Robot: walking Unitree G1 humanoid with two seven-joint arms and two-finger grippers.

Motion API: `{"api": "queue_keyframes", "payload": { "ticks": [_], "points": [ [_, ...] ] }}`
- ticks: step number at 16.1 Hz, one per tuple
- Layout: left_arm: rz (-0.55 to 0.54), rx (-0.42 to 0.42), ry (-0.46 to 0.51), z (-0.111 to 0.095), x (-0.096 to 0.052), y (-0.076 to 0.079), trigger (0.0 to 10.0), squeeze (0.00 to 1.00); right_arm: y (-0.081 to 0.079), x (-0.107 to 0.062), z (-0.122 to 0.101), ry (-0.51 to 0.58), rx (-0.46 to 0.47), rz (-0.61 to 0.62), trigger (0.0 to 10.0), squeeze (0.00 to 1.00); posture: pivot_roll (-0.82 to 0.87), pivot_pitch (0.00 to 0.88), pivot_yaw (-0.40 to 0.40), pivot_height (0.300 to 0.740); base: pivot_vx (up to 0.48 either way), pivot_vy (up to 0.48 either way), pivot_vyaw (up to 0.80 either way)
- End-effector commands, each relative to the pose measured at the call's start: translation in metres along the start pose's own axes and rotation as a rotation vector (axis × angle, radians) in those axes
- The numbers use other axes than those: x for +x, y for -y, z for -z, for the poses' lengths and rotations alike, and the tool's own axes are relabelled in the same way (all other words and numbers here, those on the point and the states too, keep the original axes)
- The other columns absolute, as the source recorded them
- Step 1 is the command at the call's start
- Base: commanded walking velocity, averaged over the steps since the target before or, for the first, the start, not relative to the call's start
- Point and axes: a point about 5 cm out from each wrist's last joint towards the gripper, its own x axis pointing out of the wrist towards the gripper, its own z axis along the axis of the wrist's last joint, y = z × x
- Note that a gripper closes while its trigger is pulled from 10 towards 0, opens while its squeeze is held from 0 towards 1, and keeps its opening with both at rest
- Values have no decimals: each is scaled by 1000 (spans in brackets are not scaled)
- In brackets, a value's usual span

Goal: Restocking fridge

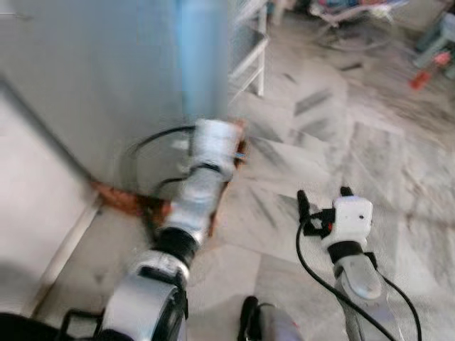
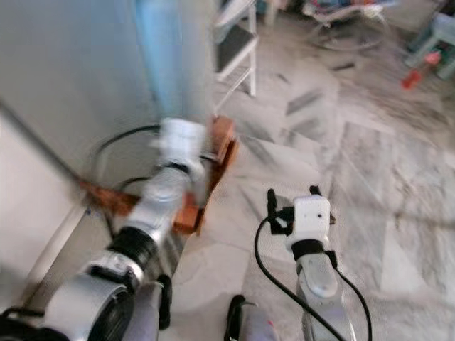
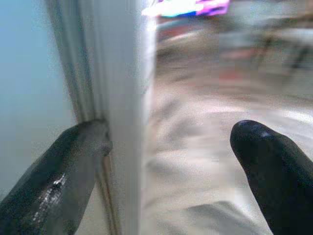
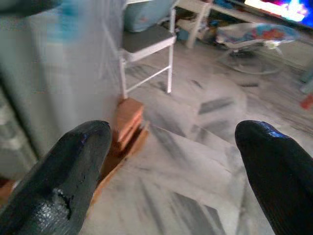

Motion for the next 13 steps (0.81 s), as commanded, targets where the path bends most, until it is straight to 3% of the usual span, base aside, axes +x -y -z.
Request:
{"api": "queue_keyframes", "payload": {
  "ticks": [1,4,6,7,8,10,13],
  "points": [
    [452,-30,268,-66,6,112,10000,0,0,-6,7,-41,15,-14,10000,0,58,220,-84,740,0,0,0],
    [405,-39,281,-69,10,113,10000,0,-3,-10,7,-44,30,-29,10000,0,49,218,-81,740,0,0,0],
    [273,-41,224,-53,16,84,10000,0,-3,-12,7,-45,37,-31,10000,0,47,218,-81,740,0,0,0],
    [181,-37,180,-37,13,57,10000,0,-3,-10,8,-47,45,-35,10000,0,61,216,-81,740,0,0,0],
    [162,-32,158,-32,9,49,10000,0,-3,-10,9,-48,47,-38,10000,0,61,216,-81,740,0,0,0],
    [26,-2,62,-4,-14,14,10000,0,-5,-9,8,-49,54,-52,10000,0,68,216,-83,740,0,0,0],
    [-132,8,-10,23,-40,-20,10000,0,-4,-9,6,-34,55,-49,10000,0,78,214,-82,740,0,0,0]
  ]
}}
